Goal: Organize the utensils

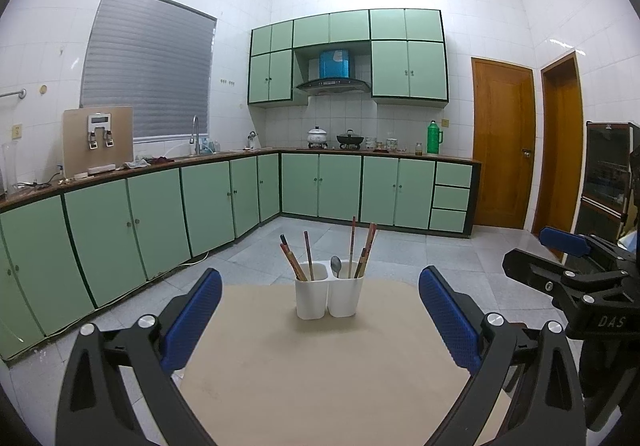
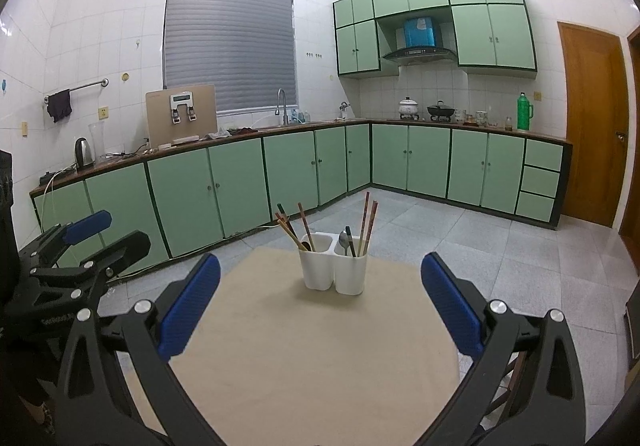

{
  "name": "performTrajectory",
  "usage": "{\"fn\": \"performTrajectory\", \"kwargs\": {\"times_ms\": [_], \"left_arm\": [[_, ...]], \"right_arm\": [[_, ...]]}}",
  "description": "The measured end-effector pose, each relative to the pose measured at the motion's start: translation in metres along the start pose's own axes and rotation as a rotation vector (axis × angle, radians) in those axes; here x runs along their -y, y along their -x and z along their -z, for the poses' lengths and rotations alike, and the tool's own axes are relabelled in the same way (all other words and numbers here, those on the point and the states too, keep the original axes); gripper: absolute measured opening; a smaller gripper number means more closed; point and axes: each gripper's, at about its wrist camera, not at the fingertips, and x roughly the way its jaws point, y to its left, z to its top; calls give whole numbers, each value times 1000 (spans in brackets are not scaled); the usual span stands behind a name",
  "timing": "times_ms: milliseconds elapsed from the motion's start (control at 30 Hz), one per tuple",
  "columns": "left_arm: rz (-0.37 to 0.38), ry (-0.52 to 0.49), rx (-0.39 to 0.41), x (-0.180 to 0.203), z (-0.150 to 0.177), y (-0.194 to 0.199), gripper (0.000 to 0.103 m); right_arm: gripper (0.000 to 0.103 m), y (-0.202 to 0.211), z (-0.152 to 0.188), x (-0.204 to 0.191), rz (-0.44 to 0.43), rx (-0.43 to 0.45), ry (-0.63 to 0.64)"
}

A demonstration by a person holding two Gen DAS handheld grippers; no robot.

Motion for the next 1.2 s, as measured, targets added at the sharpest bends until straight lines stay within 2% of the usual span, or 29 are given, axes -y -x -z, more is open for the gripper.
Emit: {"fn": "performTrajectory", "kwargs": {"times_ms": [1200], "left_arm": [[-4, 4, -8, -3, 1, -3, 97]], "right_arm": [[98, -2, 5, -3, 0, -6, 6]]}}
